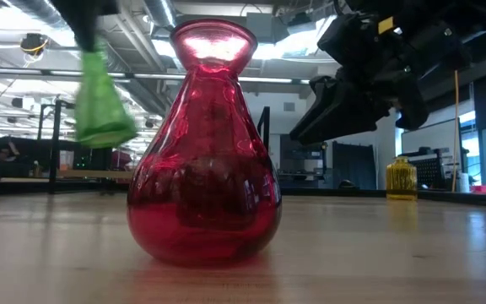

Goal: Sort vases onto shelf
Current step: Put the left green vase on the shelf aligned with the other green vase

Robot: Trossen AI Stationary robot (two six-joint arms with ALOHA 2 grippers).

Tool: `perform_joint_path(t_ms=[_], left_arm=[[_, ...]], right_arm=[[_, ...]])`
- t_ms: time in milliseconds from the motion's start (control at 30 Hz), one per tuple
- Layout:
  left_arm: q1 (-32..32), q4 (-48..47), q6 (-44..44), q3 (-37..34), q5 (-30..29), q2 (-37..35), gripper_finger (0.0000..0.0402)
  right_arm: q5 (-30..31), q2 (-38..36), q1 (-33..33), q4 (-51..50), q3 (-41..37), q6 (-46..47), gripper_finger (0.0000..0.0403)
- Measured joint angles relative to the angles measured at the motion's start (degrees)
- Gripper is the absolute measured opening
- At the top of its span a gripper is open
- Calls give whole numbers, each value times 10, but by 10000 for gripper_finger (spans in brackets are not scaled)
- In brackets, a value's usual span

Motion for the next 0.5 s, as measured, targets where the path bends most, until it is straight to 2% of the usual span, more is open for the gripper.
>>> perform_joint_path(t_ms=[500], left_arm=[[234, -14, 312, 143, -8, 36, 23]], right_arm=[[-18, 0, 0, -15, 0, 52, 108]])
